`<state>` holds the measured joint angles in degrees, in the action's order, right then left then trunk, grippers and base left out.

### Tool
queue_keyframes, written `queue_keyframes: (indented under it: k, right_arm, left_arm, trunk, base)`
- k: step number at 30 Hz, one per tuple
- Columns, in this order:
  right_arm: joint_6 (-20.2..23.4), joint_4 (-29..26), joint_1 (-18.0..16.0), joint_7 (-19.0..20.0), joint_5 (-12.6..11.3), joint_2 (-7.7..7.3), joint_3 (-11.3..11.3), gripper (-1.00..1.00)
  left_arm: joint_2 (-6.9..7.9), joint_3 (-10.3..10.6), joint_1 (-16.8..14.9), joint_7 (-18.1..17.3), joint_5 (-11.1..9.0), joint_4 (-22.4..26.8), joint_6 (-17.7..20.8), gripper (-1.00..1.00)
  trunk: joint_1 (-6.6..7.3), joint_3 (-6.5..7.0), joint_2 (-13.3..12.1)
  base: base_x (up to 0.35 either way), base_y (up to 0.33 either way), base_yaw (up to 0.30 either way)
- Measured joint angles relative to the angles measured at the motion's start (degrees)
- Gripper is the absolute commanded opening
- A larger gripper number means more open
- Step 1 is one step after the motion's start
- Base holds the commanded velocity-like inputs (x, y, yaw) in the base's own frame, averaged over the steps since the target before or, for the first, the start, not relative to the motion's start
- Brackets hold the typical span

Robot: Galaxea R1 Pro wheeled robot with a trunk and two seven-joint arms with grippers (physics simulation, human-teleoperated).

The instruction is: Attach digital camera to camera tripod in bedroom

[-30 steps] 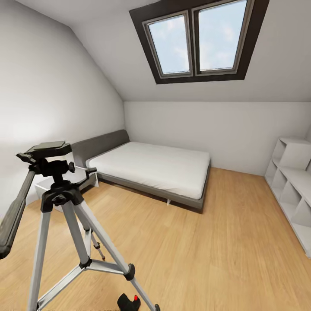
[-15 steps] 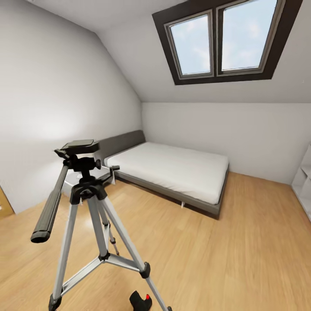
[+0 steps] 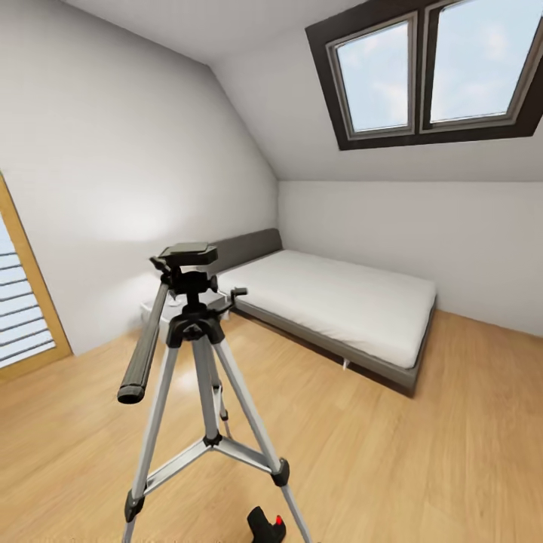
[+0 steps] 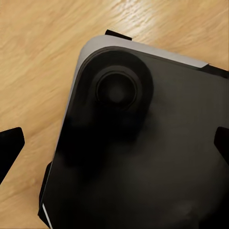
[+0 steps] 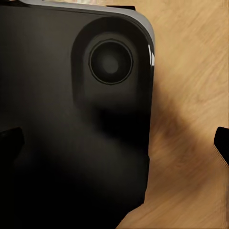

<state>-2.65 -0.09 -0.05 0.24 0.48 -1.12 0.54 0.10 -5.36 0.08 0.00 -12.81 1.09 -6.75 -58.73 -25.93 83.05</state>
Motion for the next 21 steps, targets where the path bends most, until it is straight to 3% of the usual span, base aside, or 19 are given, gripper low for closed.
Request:
queue_keyframes:
  k: [11,21]
  right_arm:
    - [0.1,0.0,0.0,0.0,0.0,-0.01,0.0,1.0]
    - [0.1,0.0,0.0,0.1,0.0,-0.01,0.0,1.0]
  left_arm:
    - [0.0,0.0,0.0,0.0,0.0,0.0,0.0,1.0]
    - [0.0,0.0,0.0,0.0,0.0,0.0,0.0,1.0]
  trunk:
    - [0.0,0.28,0.0]
    - [0.0,0.33,0.0]
  base:
    - [0.0,0.0,0.25]
    - [0.0,0.0,0.061]
